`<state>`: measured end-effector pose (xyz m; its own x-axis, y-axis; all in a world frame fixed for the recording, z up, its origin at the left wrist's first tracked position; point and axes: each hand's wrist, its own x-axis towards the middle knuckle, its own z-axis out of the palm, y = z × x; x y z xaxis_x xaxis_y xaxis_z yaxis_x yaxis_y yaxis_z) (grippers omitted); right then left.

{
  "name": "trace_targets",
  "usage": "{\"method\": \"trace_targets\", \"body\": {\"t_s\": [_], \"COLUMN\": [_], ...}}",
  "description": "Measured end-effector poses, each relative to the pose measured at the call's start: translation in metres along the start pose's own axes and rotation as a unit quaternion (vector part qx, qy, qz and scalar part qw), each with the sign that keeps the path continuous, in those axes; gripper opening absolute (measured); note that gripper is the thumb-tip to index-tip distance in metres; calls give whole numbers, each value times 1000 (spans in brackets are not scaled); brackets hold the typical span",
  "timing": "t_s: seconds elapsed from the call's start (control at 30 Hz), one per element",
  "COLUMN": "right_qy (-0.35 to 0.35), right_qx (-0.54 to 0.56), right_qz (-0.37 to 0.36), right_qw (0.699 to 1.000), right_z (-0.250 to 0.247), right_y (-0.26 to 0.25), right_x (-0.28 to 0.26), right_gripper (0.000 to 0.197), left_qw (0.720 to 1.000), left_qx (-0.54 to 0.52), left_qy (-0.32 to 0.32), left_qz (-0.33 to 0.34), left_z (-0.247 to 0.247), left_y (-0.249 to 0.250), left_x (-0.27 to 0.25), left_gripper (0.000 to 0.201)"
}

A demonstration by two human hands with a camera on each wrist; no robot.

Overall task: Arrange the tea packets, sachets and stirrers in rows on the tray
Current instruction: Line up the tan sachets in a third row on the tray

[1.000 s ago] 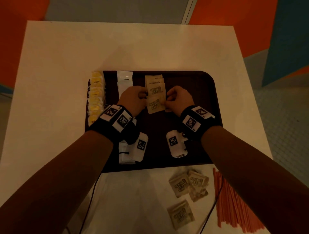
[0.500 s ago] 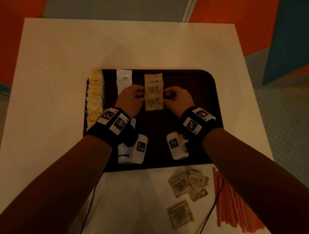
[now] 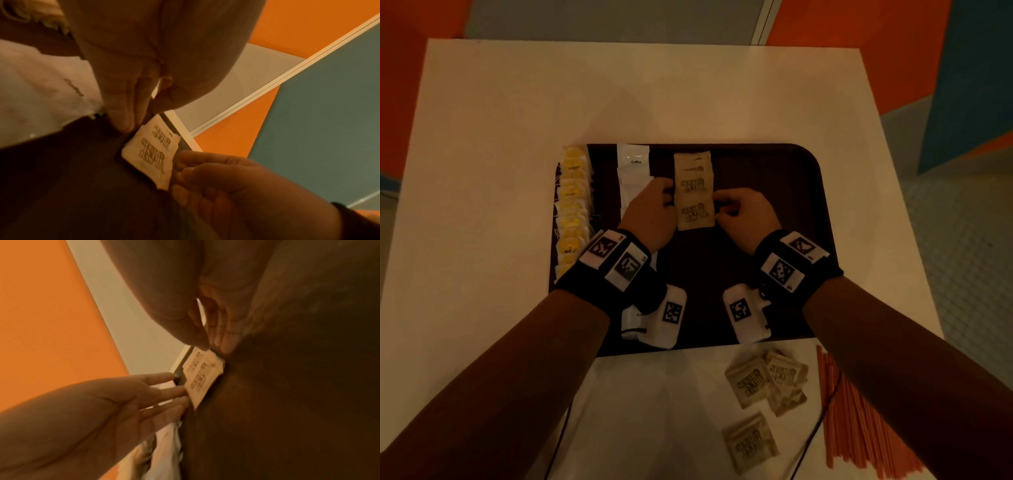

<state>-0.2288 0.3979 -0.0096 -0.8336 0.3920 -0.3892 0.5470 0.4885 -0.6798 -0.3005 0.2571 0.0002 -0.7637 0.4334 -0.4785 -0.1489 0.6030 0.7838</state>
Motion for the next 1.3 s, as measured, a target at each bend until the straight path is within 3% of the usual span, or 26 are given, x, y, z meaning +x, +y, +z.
{"method": "trace_targets", "body": {"t_s": [0.4, 0.73, 0.97, 1.17, 1.3], "right_qy": [-26, -32, 3, 30, 0], "right_qx": [-19, 79, 123, 25, 4], "right_qz": [-13, -46, -43, -21, 4], "right_qw": [999, 995, 991, 999, 1000], "right_z": [7, 9, 15, 13, 15], "right_y": [9, 2, 0, 7, 9], "right_x": [-28, -34, -28, -28, -30], "right_gripper": [39, 42, 45, 41, 35], "left_qw": [995, 988, 982, 990, 990], "left_qx": [-101, -153, -184, -131, -136], "left_qy": [17, 15, 19, 36, 21], "left_qz": [14, 22, 42, 47, 41], "left_z": [11, 13, 16, 14, 15], "left_y": [-17, -13, -9, -13, -15], "left_x": [-18, -22, -21, -13, -9], "left_gripper": [48, 48, 45, 45, 46]}}
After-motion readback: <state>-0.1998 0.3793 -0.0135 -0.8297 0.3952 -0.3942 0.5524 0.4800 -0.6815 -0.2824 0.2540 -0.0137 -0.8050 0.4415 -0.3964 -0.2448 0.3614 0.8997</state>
